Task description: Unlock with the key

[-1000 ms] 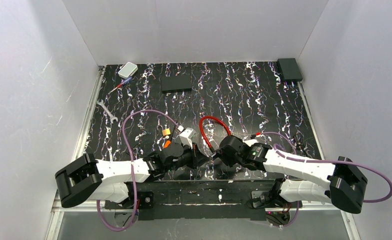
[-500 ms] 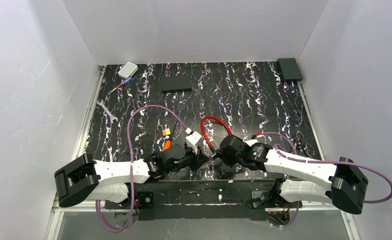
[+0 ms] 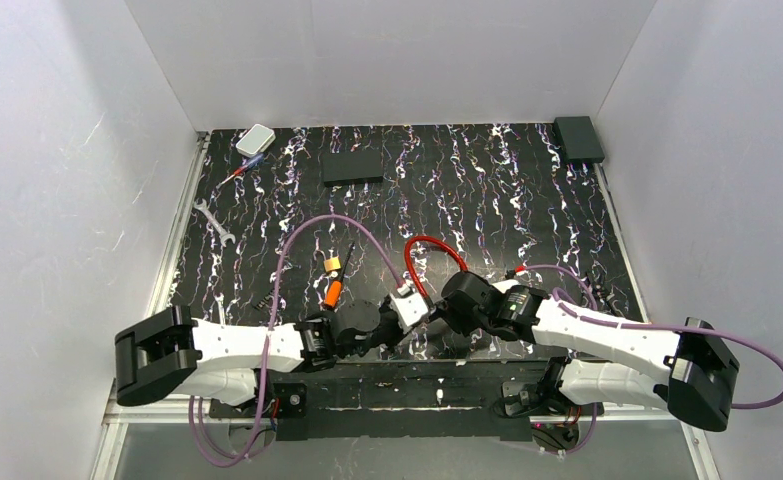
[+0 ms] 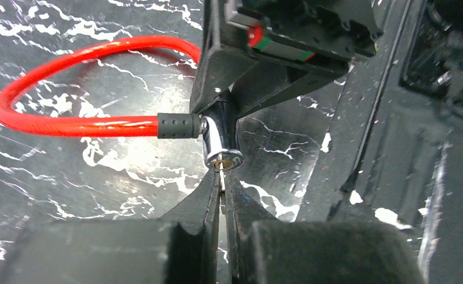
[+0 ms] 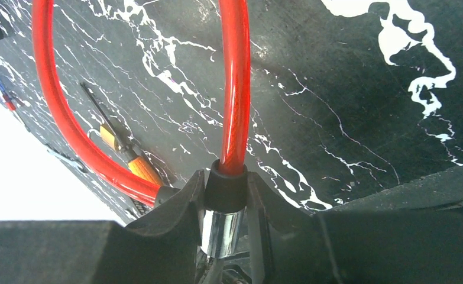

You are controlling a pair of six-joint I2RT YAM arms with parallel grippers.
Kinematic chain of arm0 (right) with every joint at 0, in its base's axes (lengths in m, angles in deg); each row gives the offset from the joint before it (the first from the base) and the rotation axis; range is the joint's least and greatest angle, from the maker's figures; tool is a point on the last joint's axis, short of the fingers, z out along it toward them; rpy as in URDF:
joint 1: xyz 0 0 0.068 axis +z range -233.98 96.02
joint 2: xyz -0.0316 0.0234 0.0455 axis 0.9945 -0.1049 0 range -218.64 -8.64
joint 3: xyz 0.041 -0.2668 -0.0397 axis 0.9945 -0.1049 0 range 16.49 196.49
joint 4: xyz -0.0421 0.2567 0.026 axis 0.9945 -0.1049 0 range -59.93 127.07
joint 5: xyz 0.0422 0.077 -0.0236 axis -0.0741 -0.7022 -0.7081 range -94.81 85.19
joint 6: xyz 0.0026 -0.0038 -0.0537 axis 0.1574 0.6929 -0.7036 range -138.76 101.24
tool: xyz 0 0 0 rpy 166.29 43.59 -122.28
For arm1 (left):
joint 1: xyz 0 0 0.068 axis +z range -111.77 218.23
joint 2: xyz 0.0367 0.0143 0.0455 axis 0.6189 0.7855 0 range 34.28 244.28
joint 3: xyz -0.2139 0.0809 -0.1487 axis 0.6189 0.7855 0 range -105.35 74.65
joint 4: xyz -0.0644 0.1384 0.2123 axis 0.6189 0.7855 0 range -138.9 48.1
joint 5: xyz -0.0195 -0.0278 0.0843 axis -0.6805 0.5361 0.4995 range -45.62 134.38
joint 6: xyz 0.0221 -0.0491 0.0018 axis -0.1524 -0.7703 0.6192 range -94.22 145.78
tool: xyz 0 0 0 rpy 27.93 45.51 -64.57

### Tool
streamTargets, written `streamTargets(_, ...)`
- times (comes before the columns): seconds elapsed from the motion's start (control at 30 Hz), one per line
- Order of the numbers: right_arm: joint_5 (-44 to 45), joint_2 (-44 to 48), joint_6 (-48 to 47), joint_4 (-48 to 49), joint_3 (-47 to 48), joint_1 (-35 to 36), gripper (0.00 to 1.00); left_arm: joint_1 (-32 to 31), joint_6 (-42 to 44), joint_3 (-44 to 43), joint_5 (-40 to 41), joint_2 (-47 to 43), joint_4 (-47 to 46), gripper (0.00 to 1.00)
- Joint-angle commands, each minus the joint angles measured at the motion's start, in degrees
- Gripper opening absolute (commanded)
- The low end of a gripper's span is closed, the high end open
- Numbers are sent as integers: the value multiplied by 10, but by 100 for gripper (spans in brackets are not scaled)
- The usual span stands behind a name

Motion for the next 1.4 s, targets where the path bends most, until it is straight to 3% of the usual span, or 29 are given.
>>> streamTargets(0.0, -44, 18, -11, 17, 39, 19, 1, -34, 146, -34, 66, 12, -44, 0)
streamTargets(0.53, -47, 14, -12, 12, 43, 19, 1, -89, 314, -44, 151, 58, -52, 0)
streamTargets(1.03, -34, 22, -8, 1, 45, 19, 1, -95, 336, -32, 158, 27, -52, 0)
streamTargets(1.07, -34, 22, -8, 3, 44, 19, 1, -95, 330, -30, 160, 24, -52, 2)
streamTargets(1.17, -33, 23, -9, 7, 41, 19, 1, -95, 319, -20, 160, 12, -51, 34)
streamTargets(1.37, -28, 24, -10, 14, 34, 19, 1, -95, 303, 3, 148, -21, -37, 77)
